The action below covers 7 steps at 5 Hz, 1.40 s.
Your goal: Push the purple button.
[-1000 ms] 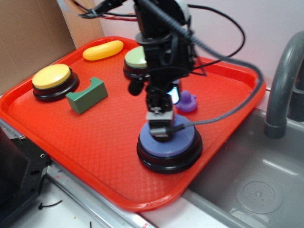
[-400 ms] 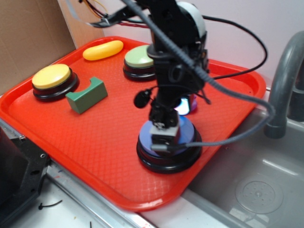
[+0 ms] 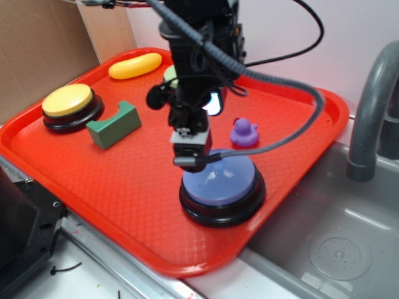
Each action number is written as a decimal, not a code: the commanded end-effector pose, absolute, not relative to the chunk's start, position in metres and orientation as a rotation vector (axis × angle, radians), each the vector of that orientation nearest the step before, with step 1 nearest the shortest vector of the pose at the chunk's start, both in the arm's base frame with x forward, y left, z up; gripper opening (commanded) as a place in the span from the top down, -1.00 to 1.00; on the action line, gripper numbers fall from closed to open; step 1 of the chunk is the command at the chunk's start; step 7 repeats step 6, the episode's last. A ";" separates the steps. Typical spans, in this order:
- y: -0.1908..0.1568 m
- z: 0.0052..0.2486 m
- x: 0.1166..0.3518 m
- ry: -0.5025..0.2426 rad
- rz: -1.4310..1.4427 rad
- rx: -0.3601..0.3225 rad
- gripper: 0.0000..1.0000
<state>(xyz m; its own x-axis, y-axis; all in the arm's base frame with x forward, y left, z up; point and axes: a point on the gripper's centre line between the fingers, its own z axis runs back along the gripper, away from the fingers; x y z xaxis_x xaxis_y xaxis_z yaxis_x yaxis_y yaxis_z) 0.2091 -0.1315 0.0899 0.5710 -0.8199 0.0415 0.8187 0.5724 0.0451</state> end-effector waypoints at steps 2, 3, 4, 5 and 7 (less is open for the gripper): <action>-0.130 0.124 0.196 -0.078 -0.925 -0.020 -1.00; -0.130 0.131 0.195 -0.074 -0.915 -0.013 -1.00; -0.134 0.140 0.196 -0.072 -0.918 0.002 -1.00; -0.137 0.152 0.196 -0.067 -0.912 0.012 -1.00; -0.134 0.163 0.193 -0.088 -0.881 0.007 -1.00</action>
